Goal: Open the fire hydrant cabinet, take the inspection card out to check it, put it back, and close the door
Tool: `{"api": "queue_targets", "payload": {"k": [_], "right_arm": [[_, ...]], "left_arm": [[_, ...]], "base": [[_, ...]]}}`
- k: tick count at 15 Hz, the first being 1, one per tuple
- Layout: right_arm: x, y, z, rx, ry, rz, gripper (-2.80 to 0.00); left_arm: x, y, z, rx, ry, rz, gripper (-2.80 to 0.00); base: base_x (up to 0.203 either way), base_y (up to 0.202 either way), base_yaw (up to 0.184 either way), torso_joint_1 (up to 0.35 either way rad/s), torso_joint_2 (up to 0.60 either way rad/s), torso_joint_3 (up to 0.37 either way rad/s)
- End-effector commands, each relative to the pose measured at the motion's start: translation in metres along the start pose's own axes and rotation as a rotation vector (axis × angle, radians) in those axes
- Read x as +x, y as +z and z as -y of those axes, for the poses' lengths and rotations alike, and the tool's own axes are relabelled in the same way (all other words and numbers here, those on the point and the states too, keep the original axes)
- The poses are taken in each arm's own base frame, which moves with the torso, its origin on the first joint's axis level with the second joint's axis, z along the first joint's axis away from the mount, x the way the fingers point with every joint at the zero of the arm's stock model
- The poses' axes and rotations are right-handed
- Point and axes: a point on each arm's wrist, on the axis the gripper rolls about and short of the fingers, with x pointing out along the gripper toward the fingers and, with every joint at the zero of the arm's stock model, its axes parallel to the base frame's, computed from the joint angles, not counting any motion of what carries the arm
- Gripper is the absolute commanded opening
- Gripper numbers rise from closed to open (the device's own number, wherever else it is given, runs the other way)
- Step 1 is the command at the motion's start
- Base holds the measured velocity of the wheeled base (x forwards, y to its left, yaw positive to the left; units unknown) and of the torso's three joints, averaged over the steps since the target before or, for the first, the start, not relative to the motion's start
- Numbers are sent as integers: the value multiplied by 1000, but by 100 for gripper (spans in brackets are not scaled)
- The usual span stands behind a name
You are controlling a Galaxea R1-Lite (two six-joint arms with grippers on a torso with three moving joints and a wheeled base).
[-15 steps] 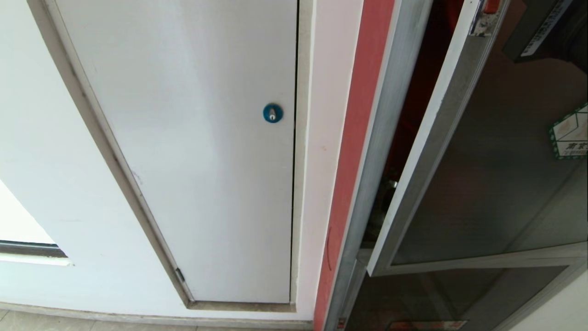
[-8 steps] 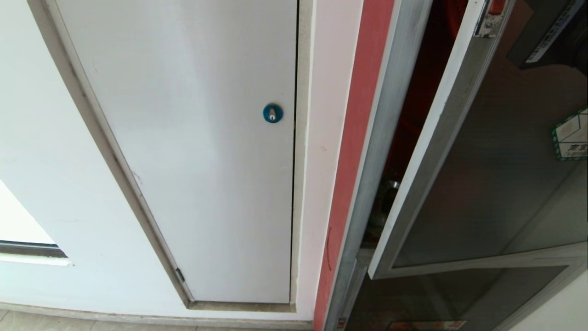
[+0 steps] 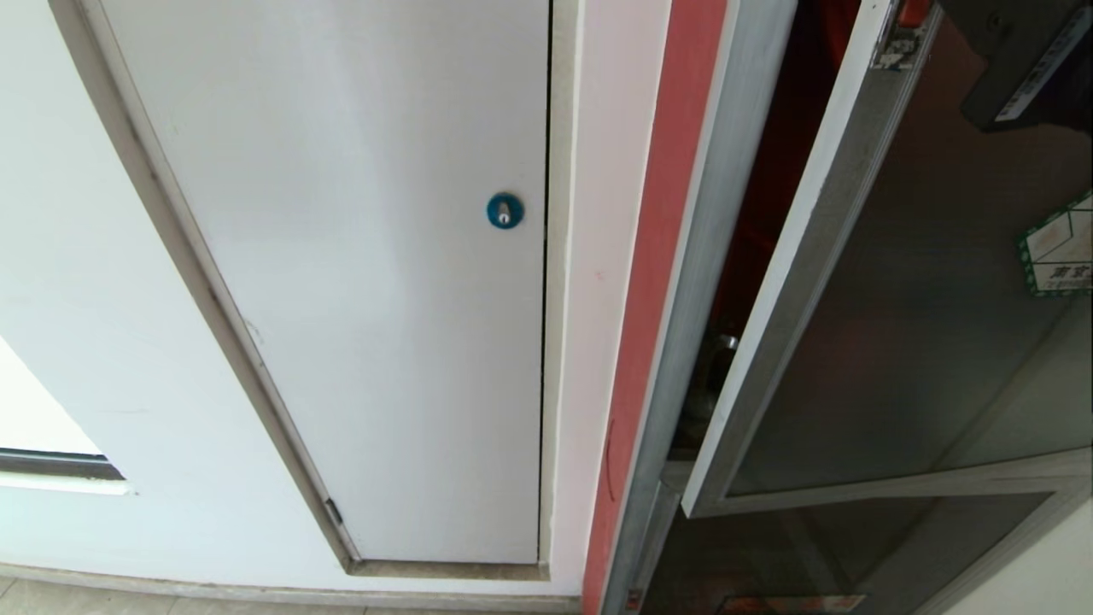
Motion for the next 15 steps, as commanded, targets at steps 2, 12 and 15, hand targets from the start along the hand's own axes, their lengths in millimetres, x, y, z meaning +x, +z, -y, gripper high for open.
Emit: {"api": "queue_targets", "payload": {"k": [2, 12, 15], "right_arm": [[-8, -1, -1, 1, 31, -2, 0], [-38, -3, 5, 11, 109, -5, 0], [-59, -4, 27, 8, 112, -11, -280]], "left_arm": [[0, 0, 0, 1, 0, -2, -280], [0, 0, 0, 1, 0, -1, -280], [0, 0, 0, 1, 0, -1, -280]], "base": [[0, 0, 0, 0, 0, 0], [0, 0, 0, 0, 0, 0], [0, 0, 0, 0, 0, 0]]}}
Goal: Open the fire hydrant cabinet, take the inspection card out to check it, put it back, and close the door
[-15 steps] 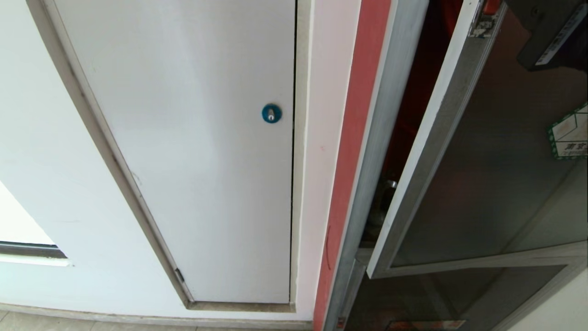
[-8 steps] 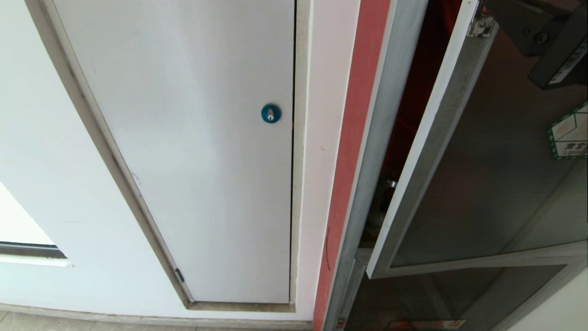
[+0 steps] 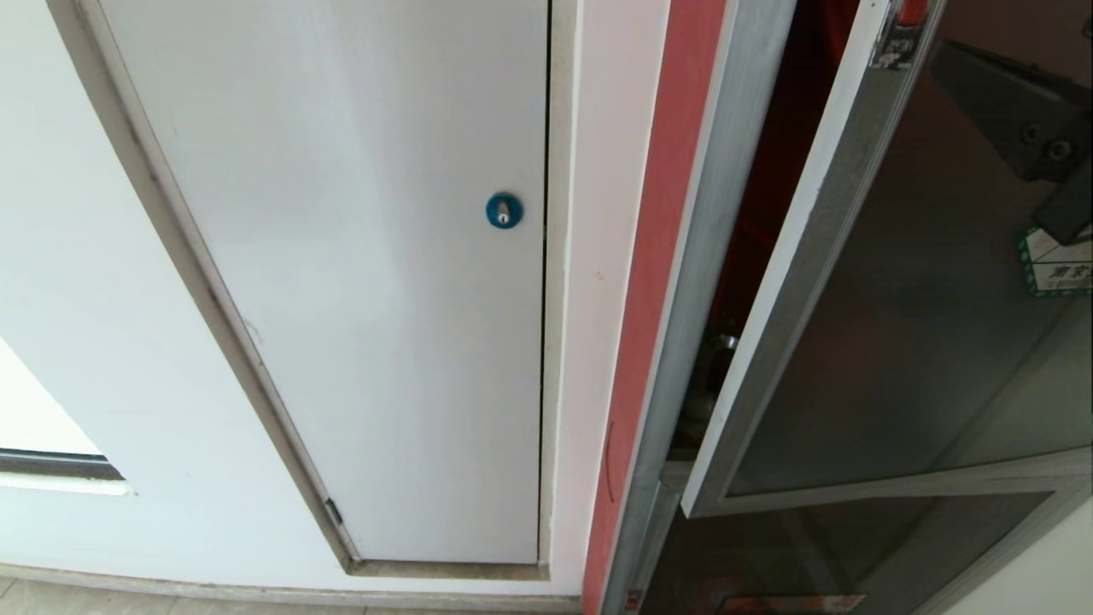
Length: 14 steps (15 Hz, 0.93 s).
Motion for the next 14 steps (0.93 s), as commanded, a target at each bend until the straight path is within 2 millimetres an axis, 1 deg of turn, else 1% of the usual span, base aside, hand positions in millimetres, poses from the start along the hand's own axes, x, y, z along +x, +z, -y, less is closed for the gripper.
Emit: {"api": "queue_targets", "payload": {"k": [1, 4, 6, 8, 10, 12, 14], "right_arm": [[-26, 3, 24, 10, -12, 11, -280], [-60, -6, 51, -20, -31, -22, -280], [-75, -9, 68, -56, -96, -49, -280], [-83, -6, 82, -96, -208, -57, -280], [-96, 2, 96, -135, -355, -46, -280], [-117, 11, 107, -177, -502, -31, -280], [-147, 20, 111, -225, -653, -27, -280]], "left_arm": [[0, 0, 0, 0, 1, -2, -280], [0, 0, 0, 0, 1, -1, -280], [0, 0, 0, 0, 1, -2, -280], [0, 0, 0, 0, 1, -1, -280], [0, 0, 0, 0, 1, -2, -280], [0, 0, 0, 0, 1, -1, -280], [0, 0, 0, 0, 1, -1, -280]], "base": [[0, 0, 0, 0, 0, 0], [0, 0, 0, 0, 0, 0], [0, 0, 0, 0, 0, 0], [0, 0, 0, 0, 0, 0], [0, 0, 0, 0, 0, 0], [0, 0, 0, 0, 0, 0], [0, 0, 0, 0, 0, 0]]}}
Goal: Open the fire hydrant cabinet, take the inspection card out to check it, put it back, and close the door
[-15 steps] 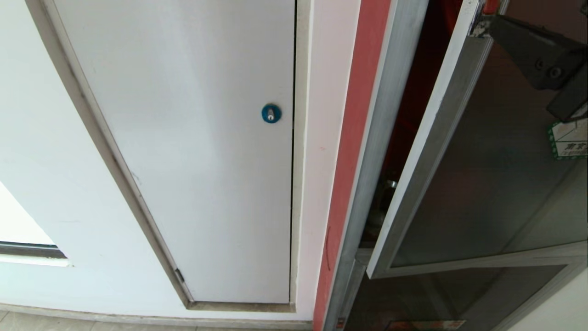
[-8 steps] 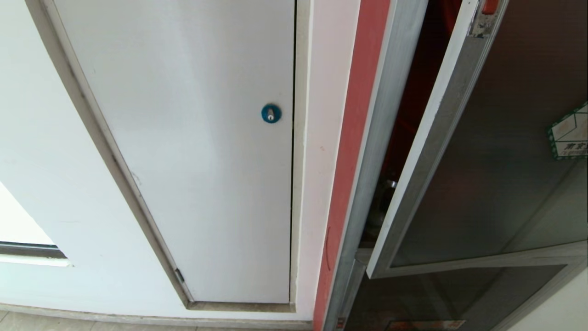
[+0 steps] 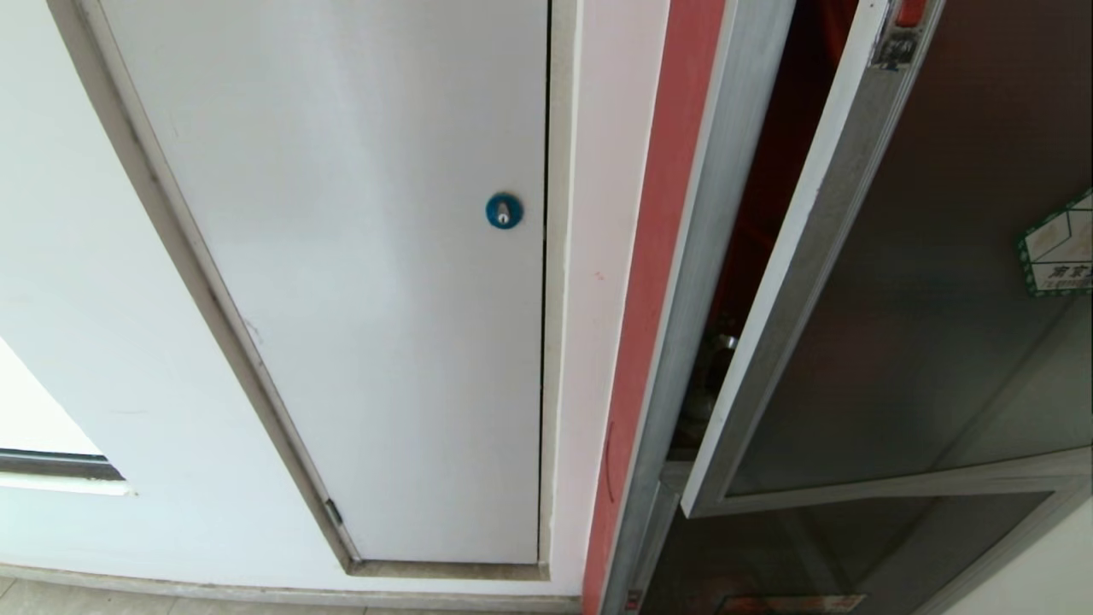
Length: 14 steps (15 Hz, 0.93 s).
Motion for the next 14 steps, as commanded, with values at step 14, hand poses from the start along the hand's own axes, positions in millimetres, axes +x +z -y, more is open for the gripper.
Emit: {"api": "queue_targets", "payload": {"k": [14], "right_arm": [[-122, -121, 8, 32, -68, -203, -280]], "left_arm": [[0, 0, 0, 0, 0, -2, -280]], "base": [[0, 0, 0, 0, 0, 0]]}}
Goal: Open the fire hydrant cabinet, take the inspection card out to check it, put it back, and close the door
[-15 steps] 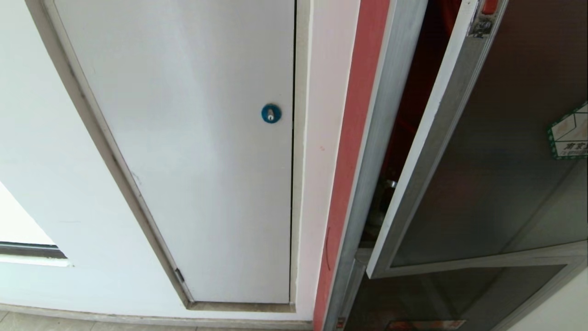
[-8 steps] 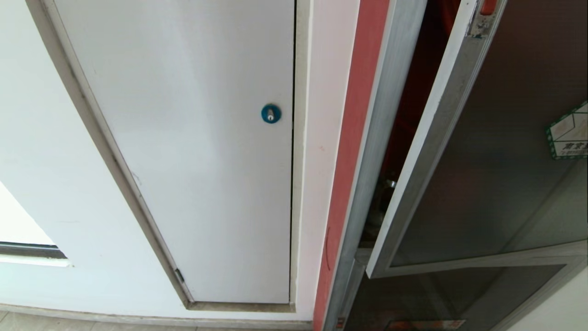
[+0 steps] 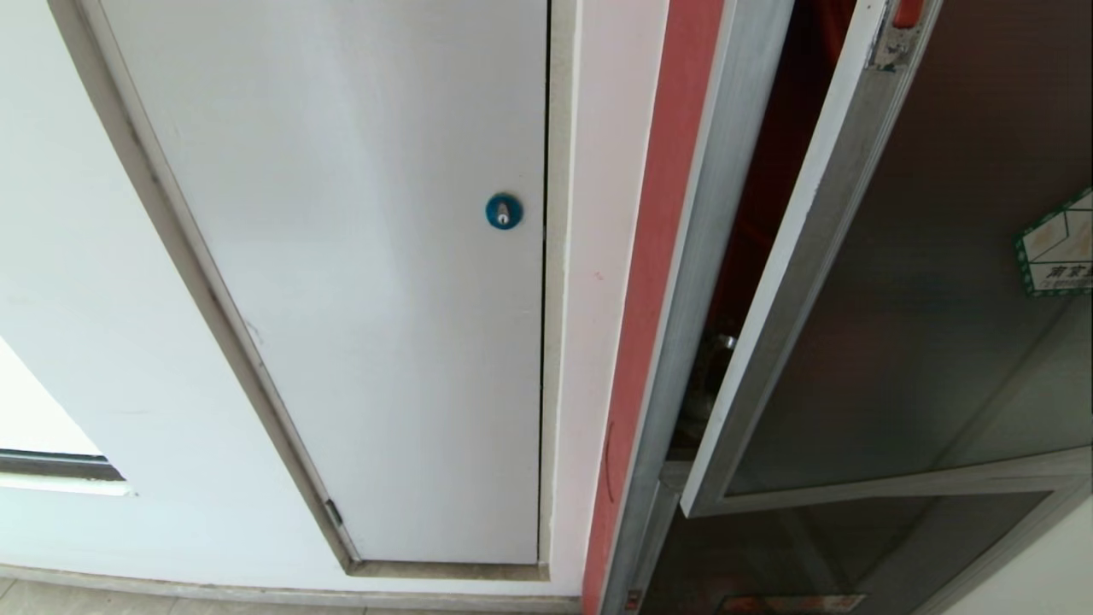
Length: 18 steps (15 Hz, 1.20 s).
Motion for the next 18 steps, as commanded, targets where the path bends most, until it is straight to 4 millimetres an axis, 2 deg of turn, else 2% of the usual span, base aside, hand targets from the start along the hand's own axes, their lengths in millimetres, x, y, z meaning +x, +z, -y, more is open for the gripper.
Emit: {"api": "queue_targets", "payload": {"k": [1, 4, 5, 8, 12, 15, 18], "right_arm": [[-5, -19, -3, 3, 18, -4, -280], [-8, -51, -15, 91, 248, -23, -280], [-8, -57, -18, 160, 287, -43, -280], [-7, -77, -26, 169, 380, -104, -280], [-9, -85, -29, 177, 473, -152, -280], [-12, -94, -31, 171, 519, -272, -280], [-11, -93, -31, 209, 515, -244, -280]], "left_arm": [[0, 0, 0, 0, 0, -1, -280], [0, 0, 0, 0, 0, -1, -280], [0, 0, 0, 0, 0, -1, -280], [0, 0, 0, 0, 0, -1, -280], [0, 0, 0, 2, 0, -1, -280], [0, 0, 0, 2, 0, -1, -280], [0, 0, 0, 2, 0, -1, -280]], "base": [[0, 0, 0, 0, 0, 0], [0, 0, 0, 0, 0, 0], [0, 0, 0, 0, 0, 0], [0, 0, 0, 0, 0, 0], [0, 0, 0, 0, 0, 0], [0, 0, 0, 0, 0, 0], [0, 0, 0, 0, 0, 0]]}}
